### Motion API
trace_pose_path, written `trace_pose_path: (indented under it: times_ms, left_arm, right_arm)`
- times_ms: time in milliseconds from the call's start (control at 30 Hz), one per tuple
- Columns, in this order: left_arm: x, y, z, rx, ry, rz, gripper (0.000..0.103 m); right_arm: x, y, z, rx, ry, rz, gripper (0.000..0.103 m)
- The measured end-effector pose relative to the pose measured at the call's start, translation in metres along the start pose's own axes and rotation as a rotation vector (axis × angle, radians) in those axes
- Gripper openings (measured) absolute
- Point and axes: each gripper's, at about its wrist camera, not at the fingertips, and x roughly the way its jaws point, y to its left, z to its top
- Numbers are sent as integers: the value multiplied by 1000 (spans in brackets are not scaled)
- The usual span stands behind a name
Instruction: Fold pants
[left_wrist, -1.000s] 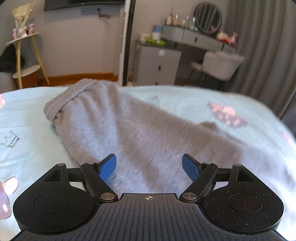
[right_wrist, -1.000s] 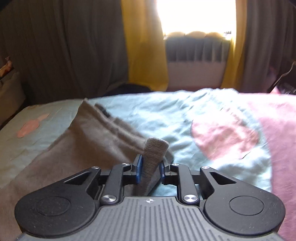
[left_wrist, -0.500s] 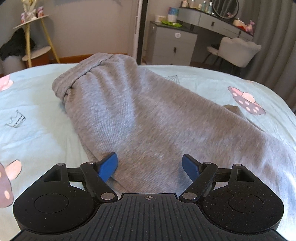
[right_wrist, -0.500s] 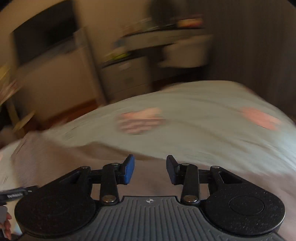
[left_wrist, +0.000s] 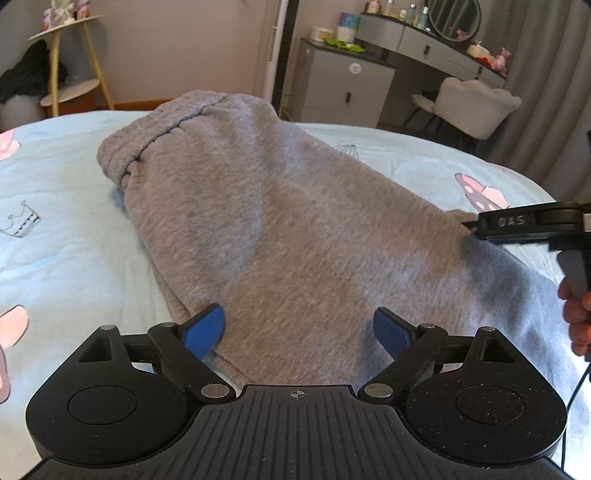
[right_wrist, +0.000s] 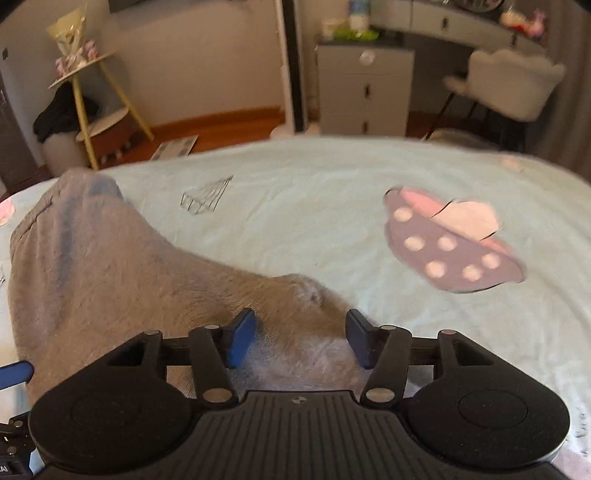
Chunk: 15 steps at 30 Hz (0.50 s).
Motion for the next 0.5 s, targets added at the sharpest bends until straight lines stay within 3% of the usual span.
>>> trace_pose_path:
  times_ms: [33, 67, 200, 300, 400, 500]
  left_arm:
    - [0, 0, 0, -2, 0, -2, 93]
    - [0, 0, 0, -4, 0, -4, 94]
    - [0, 0, 0, -9, -3, -3, 94]
    - [1, -2, 0, -1, -5, 7, 94]
    - [2, -3, -1, 7, -4, 18, 94]
    - [2, -5, -1, 12, -5, 23, 94]
  right_arm:
    - [4, -3, 0, 23, 16, 24, 38]
    - [3, -3, -1, 24, 13, 25, 22]
    - [-5, 4, -2, -20, -70, -27, 8]
    - [-6, 7, 6, -11, -179, -147, 1]
    - [-1, 9, 9, 20, -198, -310, 1]
    - [-35, -4, -4, 171, -259, -224, 1]
